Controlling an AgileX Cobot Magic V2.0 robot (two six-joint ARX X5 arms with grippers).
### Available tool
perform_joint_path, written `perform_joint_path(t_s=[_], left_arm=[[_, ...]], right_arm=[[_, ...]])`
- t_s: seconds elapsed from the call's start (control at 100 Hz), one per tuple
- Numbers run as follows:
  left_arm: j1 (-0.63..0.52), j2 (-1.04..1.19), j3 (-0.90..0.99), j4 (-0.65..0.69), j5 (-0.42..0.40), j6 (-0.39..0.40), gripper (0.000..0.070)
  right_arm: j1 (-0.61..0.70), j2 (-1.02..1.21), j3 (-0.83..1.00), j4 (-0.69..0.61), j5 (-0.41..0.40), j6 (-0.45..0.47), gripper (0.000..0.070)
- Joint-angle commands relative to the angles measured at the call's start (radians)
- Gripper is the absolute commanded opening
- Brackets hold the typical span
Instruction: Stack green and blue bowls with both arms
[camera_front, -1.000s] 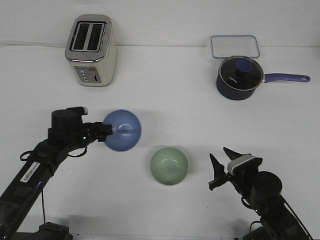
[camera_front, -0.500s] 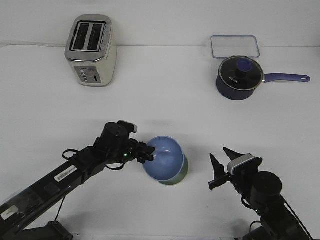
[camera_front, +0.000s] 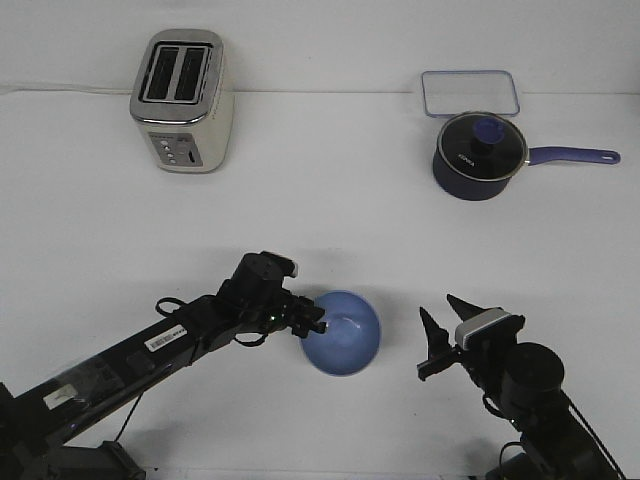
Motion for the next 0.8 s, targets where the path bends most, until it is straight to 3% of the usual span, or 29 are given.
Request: perform_joint_path(t_s=[0.0,0.06,0.24,0.39,0.5,0.58,0.66,0.7,0.76,0.79], left_arm=[[-0.009,0.018,0.021,0.016,0.002,0.017,0.0393],[-0.009,0.015,0.022,0.021,0.002,0.017,0.0479],[0.032,-0.053,0.051,0.019,-0.013,0.071,0.0482],[0.102,-0.177,0.085,0.017,-0.158,0.150,0.0477],[0.170,-0.289,0.087,0.009,-0.295,0.213,0.0436],[0.225,-0.370,0.087,-0.030,-0.383,0.259,0.0285],[0.280,-0.447,0.087,-0.087,-0.432,0.303,0.0006],[0.306,-0.484,0.087,-0.119,-0.437,0.321,0.0018],[0.342,-0.539,0.085,-0.177,-0.442,0.332,0.0013],[0.360,-0.570,0.081,-0.210,-0.456,0.332,0.0014]], right_arm=[[0.004,0.001,0.003,0.009,-0.003,-0.011,0.0336],[0.004,0.001,0.003,0.009,-0.003,-0.011,0.0336],[0.004,0.001,0.003,0.009,0.008,-0.012,0.0336],[0.004,0.000,0.003,0.009,0.031,-0.012,0.0336],[0.004,0.000,0.003,0.010,0.074,-0.012,0.0336],[0.004,-0.005,0.003,0.012,0.109,-0.012,0.0335],[0.004,-0.023,0.003,0.011,0.122,-0.009,0.0297],[0.004,-0.038,0.003,0.006,0.121,0.005,0.0199],[0.004,-0.074,0.003,-0.014,0.122,0.016,0.0000],[0.004,-0.098,0.003,-0.024,0.124,0.016,0.0000]])
